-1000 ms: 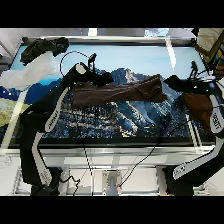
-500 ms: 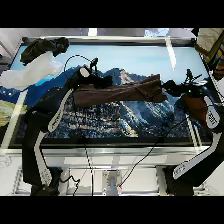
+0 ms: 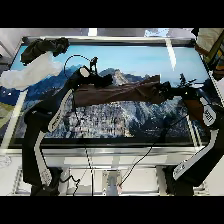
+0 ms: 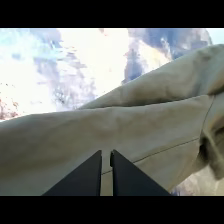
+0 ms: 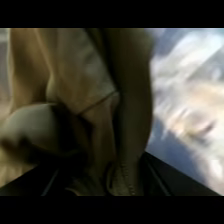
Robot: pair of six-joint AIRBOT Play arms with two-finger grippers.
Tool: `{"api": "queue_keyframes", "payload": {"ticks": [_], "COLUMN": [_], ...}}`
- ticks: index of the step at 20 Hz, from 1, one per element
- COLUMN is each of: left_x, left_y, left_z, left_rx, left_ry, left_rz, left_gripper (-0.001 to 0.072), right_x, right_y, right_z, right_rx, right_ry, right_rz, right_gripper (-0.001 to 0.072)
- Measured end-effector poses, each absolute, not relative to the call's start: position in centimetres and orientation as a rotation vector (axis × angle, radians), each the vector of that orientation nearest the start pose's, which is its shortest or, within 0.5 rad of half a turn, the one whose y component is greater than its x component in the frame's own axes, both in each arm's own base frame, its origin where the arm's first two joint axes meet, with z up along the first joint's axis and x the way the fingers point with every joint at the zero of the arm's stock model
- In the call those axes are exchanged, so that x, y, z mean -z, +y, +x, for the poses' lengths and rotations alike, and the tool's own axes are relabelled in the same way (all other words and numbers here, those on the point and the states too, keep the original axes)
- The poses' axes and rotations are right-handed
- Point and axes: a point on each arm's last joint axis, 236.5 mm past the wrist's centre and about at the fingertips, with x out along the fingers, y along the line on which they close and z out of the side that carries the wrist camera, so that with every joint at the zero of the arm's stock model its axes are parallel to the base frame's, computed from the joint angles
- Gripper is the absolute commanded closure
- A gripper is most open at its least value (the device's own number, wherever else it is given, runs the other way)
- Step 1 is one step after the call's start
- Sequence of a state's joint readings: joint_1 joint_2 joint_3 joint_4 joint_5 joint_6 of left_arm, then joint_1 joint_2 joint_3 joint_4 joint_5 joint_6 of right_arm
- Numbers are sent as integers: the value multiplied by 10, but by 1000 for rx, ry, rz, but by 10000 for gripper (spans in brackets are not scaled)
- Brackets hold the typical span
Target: Fold the shirts.
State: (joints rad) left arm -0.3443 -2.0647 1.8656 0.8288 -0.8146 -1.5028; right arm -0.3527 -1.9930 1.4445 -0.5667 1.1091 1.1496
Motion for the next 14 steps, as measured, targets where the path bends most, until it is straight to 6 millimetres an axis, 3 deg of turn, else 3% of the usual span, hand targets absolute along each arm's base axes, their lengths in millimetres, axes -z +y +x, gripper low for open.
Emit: {"api": "queue_keyframes", "payload": {"ticks": [3,5,8,9,10,14], "left_x": [43,47,51,52,54,73], "left_y": [-321,-321,-321,-321,-319,-311], "left_z": [550,548,545,545,544,538], "left_rx": [571,573,575,575,573,537], "left_ry": [1069,1081,1098,1100,1104,1158], "left_rz": [-504,-499,-491,-489,-479,-439], "left_gripper": [625,625,635,694,694,695], "right_x": [117,117,120,120,119,106], "right_y": [26,43,57,59,62,72], "right_z": [500,496,499,501,504,515], "right_rx": [-381,-424,-450,-457,-466,-513], "right_ry": [1226,1248,1236,1226,1212,1141], "right_rz": [935,906,856,841,834,856], "right_gripper": [204,315,553,625,681,684]}}
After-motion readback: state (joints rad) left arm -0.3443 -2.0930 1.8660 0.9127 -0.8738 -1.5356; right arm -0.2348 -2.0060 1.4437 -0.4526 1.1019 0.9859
